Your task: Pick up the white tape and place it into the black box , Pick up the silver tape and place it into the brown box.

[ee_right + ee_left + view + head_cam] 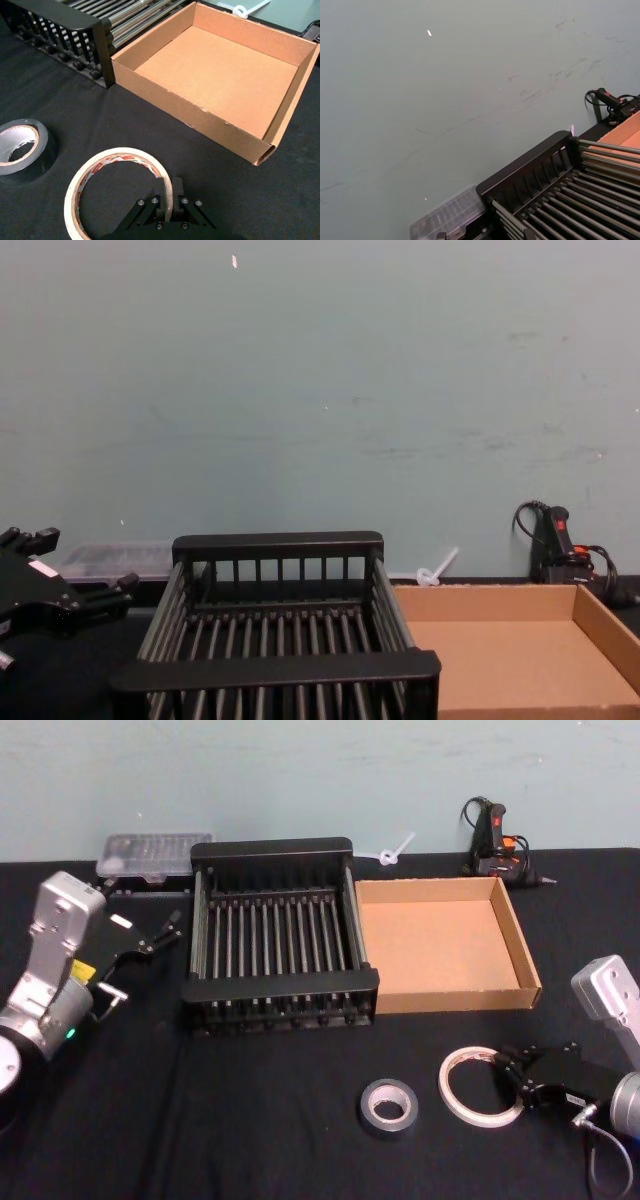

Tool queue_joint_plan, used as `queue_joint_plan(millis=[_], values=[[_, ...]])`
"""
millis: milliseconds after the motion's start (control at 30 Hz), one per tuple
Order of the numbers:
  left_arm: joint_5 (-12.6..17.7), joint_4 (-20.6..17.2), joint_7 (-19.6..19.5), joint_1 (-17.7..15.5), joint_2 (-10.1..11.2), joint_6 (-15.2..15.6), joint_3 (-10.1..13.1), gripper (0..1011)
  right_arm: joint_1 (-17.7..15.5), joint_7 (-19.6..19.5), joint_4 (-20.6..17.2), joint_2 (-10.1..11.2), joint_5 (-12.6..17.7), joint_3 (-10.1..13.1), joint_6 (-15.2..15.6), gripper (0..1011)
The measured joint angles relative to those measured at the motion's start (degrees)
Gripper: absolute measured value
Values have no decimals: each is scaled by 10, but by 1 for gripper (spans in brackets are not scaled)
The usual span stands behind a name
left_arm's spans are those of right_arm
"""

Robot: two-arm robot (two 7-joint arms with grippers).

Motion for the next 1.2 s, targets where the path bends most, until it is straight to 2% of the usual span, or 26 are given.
queue_joint_plan(millis=[133, 267, 700, 933, 1200], values=[[0, 0, 0, 0, 0, 0, 0, 1001, 0, 0, 0, 0, 0, 0, 0, 93], [0, 0, 0, 0, 0, 0, 0, 1001, -4, 1, -7, 5, -7, -1, -16, 93], [0, 0, 0, 0, 0, 0, 0, 1001, -9, 1, -43, 0, 0, 18, -43, 93], [0, 0, 0, 0, 0, 0, 0, 1001, 18, -10, -42, -18, -4, 17, -56, 92], [0, 0, 0, 0, 0, 0, 0, 1001, 71, -16, -11, -55, -22, -4, -73, 93]])
